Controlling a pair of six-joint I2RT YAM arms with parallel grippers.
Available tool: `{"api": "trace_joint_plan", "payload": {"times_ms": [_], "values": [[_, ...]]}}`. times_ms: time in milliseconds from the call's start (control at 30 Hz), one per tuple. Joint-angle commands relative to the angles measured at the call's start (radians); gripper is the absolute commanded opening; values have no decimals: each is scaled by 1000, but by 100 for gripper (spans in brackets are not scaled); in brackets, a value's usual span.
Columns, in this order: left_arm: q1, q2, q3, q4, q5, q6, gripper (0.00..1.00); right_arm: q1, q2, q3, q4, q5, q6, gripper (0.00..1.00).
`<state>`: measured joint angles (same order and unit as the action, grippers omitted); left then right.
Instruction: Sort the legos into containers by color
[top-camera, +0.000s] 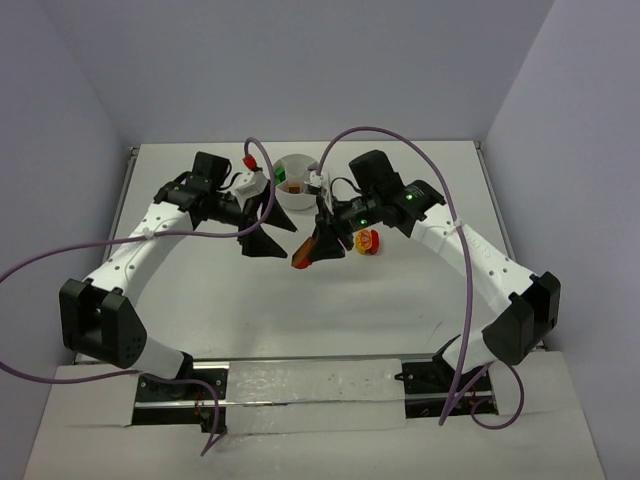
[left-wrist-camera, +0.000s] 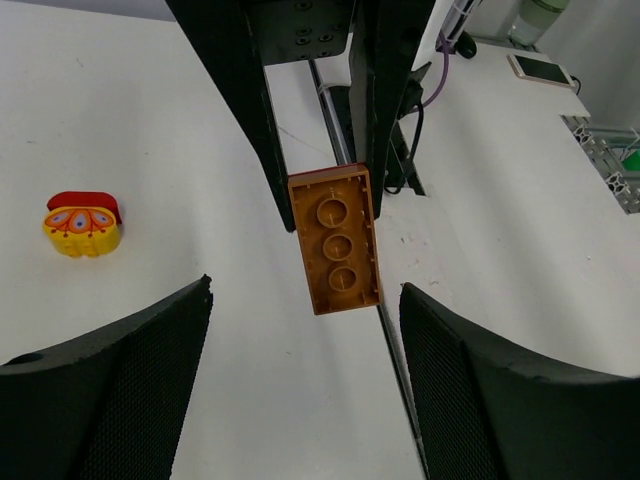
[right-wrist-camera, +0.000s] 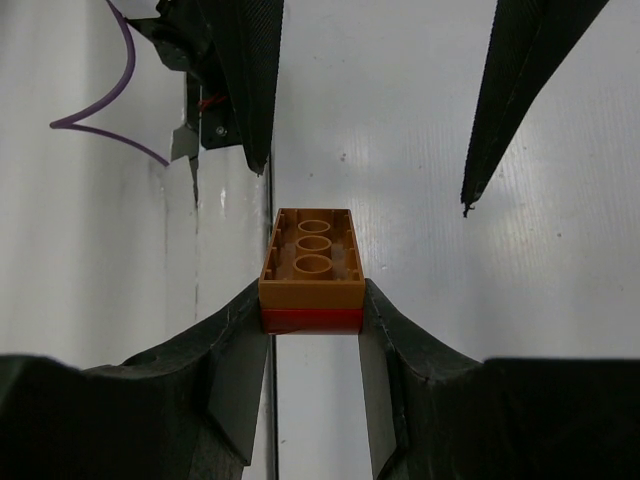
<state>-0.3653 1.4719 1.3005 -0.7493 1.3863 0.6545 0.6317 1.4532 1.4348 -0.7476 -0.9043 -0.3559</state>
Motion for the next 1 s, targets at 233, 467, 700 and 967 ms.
{"api": "trace_joint_plan", "payload": {"times_ms": [233, 467, 700, 967], "values": [[-43, -21, 8, -10, 50, -41, 74, 43, -13, 61, 11, 78, 8, 0], [-56, -28, -13, 113, 26, -164, 68, 54, -5, 75, 7, 77, 15, 0], [-66, -25, 3, 113, 30, -162, 60, 56, 6, 75, 19, 74, 39, 0], [-76, -18, 16, 87, 46, -139, 63, 57, 15, 76, 30, 94, 57, 0]]}}
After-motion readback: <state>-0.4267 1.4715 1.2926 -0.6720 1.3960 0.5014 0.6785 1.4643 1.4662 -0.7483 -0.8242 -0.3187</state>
